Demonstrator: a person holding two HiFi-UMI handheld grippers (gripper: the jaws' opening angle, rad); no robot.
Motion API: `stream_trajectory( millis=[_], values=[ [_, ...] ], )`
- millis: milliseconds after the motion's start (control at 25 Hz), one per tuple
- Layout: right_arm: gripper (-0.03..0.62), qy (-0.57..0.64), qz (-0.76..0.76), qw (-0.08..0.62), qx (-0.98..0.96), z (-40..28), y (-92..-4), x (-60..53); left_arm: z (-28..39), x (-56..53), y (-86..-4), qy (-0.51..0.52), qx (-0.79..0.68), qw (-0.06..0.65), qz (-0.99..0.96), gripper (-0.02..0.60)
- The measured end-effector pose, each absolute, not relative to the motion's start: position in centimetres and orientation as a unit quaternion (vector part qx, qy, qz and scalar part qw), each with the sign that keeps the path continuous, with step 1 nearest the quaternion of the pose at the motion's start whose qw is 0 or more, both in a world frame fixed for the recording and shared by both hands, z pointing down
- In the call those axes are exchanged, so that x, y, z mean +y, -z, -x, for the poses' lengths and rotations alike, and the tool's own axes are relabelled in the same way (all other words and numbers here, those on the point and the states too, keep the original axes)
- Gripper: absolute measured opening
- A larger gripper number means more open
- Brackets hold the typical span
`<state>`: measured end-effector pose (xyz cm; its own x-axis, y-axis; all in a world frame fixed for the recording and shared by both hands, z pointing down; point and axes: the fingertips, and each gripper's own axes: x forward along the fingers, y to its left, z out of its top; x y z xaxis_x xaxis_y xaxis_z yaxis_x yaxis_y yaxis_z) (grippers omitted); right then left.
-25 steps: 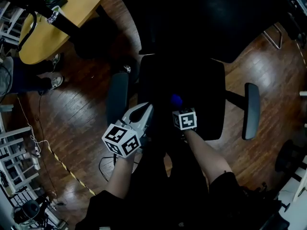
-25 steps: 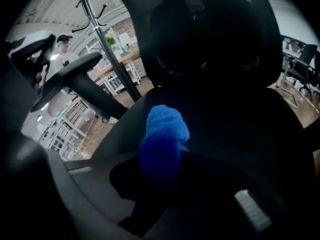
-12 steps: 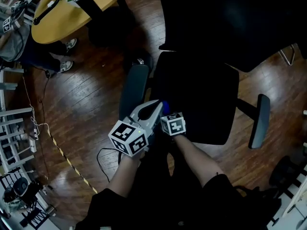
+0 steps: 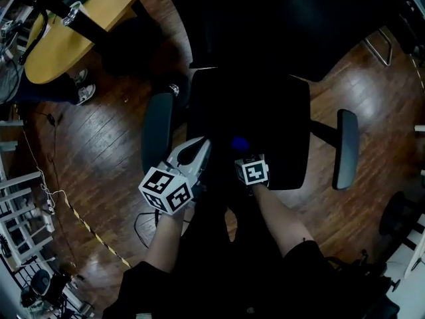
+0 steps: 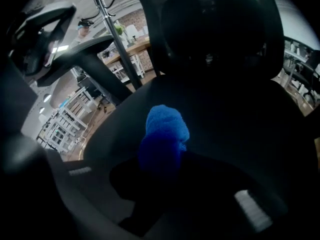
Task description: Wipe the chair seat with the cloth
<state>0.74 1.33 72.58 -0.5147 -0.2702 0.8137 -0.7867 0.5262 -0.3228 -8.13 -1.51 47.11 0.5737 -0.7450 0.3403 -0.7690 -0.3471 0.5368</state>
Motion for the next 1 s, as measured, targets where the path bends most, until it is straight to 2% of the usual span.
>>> stream_trajectory(
  millis=[360, 520, 840, 1000],
  values=[
    [0.040, -0.346, -0.447, 0.367, -0.739, -16.2, -71.3, -1.6, 7.3, -2.4, -47.6, -0.028, -0.458, 0.341, -0.820, 0.003],
    [0.040, -0.349, -0.469, 0.359, -0.728, -20.0, -71.0, -1.9, 5.9, -2.6, -47.5, -0.034, -0.446, 0.343, -0.826, 0.003],
    [0.040, -0.340, -0.492, 0.354, -0.719, -20.7, -70.7, -1.9, 5.3, -2.5, -46.8, -0.028, -0.449, 0.339, -0.826, 0.003],
    [0.040, -0.349, -0.459, 0.356, -0.735, -15.3, -70.4, -1.0, 6.1, -1.9, -46.0, -0.018, -0.460, 0.337, -0.822, 0.003]
  ],
)
